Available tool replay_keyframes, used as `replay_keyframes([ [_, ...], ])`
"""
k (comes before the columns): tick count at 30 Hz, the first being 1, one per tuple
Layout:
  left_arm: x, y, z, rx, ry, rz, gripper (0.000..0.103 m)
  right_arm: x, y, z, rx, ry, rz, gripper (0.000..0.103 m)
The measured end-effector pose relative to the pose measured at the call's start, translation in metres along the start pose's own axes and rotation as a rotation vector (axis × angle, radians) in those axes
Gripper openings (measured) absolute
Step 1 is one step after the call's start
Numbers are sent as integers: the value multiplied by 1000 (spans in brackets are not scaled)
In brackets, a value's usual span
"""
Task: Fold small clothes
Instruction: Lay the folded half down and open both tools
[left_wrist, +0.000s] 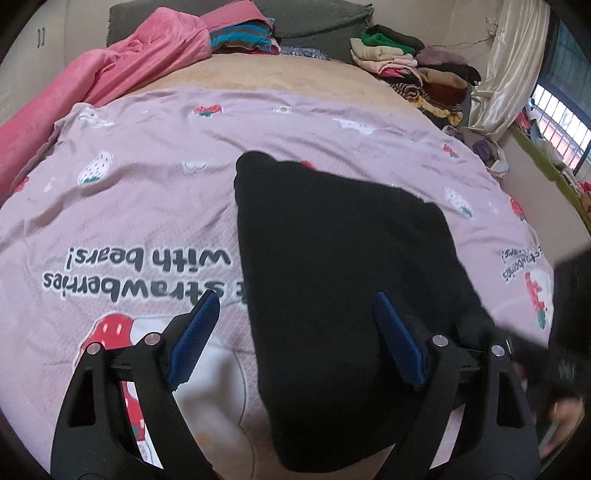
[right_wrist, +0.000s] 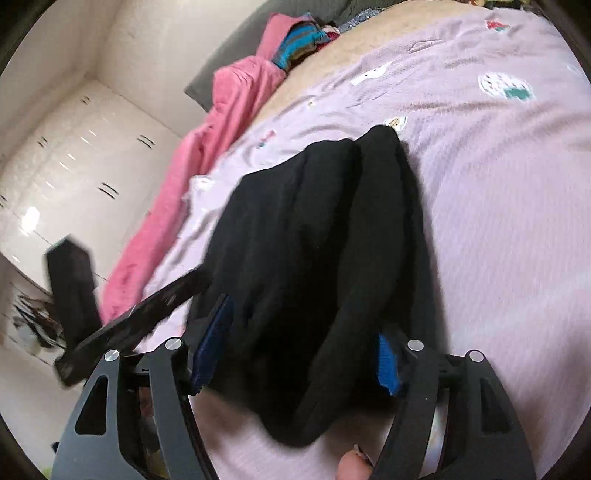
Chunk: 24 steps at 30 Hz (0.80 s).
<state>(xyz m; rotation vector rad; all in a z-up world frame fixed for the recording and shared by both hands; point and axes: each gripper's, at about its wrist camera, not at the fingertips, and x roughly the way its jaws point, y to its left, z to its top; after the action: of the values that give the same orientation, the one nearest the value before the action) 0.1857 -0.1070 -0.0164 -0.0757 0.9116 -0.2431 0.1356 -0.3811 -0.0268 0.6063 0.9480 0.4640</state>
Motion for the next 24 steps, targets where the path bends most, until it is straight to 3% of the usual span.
replay_keyframes([
  [2,2,3,-3,-4,9,-5,78,8,-2,12,6,5,-12,58],
  [6,6,7,-8,-6,25,-4,77,19,8,26,-96,5,-40,23],
  [9,3,0,-5,5,21,-7,60,16,29,29,-217,-11,-95,17],
  [12,-4,-9,-5,25,11,-12,56,2,38,39,-300,-57,-105,16],
  [15,-4,-18,-10,47,21,-24,57,2,40,36,-412,-65,-220,16],
  [20,1,-29,-18,88,33,-4,58,19,5,28,-370,-25,-260,17],
  [22,1,-30,-19,98,32,3,59,20,-1,26,-344,-36,-259,20],
  [24,0,-30,-19,98,35,5,59,19,0,26,-337,-50,-303,34],
])
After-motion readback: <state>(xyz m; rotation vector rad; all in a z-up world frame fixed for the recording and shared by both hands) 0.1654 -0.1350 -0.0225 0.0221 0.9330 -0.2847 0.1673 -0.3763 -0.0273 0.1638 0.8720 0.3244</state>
